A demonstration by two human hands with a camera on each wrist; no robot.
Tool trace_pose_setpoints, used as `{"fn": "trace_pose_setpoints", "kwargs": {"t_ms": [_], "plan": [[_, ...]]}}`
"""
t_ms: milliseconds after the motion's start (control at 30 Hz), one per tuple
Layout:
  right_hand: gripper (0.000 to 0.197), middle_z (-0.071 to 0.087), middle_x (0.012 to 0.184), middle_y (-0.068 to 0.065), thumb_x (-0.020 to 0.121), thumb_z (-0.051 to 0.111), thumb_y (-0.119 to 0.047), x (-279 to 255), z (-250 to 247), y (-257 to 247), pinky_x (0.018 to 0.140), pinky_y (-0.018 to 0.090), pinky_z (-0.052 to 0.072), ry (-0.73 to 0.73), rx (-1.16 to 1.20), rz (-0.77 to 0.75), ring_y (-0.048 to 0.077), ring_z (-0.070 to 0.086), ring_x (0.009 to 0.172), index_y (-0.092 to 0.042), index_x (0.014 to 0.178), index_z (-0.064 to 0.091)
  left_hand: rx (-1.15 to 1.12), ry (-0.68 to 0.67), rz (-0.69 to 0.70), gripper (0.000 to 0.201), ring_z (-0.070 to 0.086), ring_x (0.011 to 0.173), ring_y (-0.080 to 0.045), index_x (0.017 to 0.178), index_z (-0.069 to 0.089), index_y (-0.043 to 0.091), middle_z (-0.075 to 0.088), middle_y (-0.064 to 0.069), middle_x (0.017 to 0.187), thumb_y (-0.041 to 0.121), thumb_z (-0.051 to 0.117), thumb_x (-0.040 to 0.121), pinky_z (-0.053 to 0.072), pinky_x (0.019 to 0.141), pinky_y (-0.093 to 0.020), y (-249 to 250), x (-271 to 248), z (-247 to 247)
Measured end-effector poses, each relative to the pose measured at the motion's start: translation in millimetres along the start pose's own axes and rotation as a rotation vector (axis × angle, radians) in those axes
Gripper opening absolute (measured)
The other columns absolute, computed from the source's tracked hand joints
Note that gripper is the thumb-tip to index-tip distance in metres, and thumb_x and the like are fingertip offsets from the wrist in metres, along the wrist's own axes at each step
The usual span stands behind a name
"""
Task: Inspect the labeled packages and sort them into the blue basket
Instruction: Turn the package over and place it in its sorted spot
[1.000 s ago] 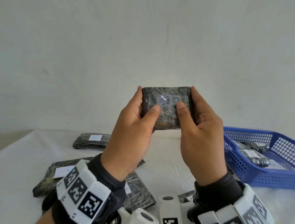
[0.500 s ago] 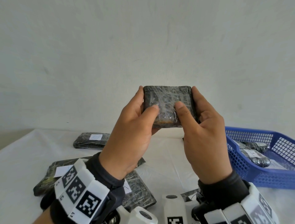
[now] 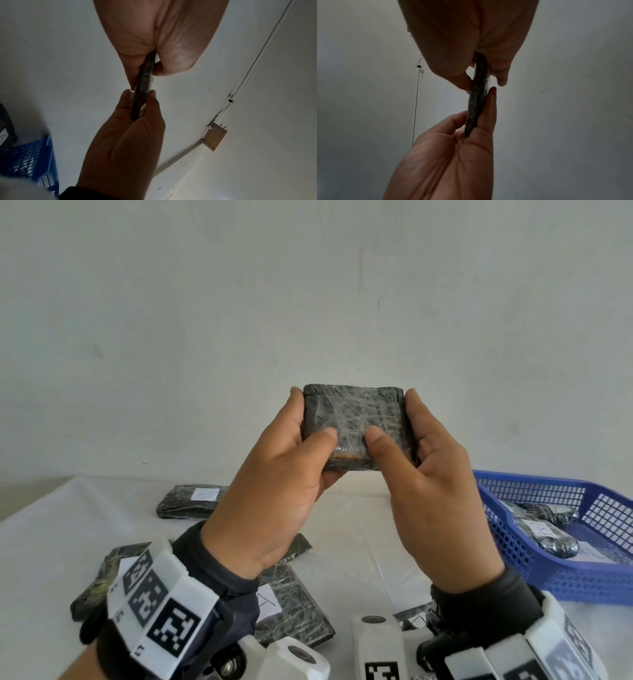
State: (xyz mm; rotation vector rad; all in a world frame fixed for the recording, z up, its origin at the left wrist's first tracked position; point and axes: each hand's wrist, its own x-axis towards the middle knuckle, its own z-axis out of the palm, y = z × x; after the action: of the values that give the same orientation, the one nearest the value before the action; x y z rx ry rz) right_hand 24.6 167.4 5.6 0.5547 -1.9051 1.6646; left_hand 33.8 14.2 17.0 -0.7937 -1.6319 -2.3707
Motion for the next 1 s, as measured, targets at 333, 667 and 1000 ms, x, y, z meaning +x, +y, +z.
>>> {"fn": "trace_pose_setpoints", "kwargs": {"t_ms": [333,667,1000], "plan": [[0.079,0.067,0.130,-0.024,0.099,0.071,-0.023,1,-3,-1,0.100,0.017,0.052,-0.084,0.041,-0.013,-0.006,0.062,0.123,-0.016,0.164,0.029,-0.024,0.010,-0.012,0.037,0.074,0.112,-0.020,0.139,0.056,0.008,0.077,-0.010,0.120,-0.003,0.045,0.105,0.060,0.091,-0.028,-2,1,-3],[0.046,0.076,0.104,0.009,0.079,0.080,-0.040,4,-24,-4,0.075,0.016,0.054,-0.049,0.067,-0.065,0.005,0.071,0.087,-0.011,0.114,0.074,-0.154,0.056,-0.149,0.018,0.068,0.104,-0.023,0.102,0.073,0.004,0.074,-0.012,0.106,0.019,0.073,0.091,0.059,0.100,-0.040,0,2,-3],[0.051,0.077,0.103,0.011,0.081,0.070,-0.057,1,-6,-4,0.099,0.045,0.057,-0.048,0.177,-0.013,0.029,0.072,0.104,-0.013,0.106,0.076,0.032,0.086,0.066,0.018,0.066,0.096,-0.015,0.083,0.078,0.024,0.068,-0.003,0.091,0.042,0.076,0.082,0.055,0.103,-0.039,-3,0,1]]}}
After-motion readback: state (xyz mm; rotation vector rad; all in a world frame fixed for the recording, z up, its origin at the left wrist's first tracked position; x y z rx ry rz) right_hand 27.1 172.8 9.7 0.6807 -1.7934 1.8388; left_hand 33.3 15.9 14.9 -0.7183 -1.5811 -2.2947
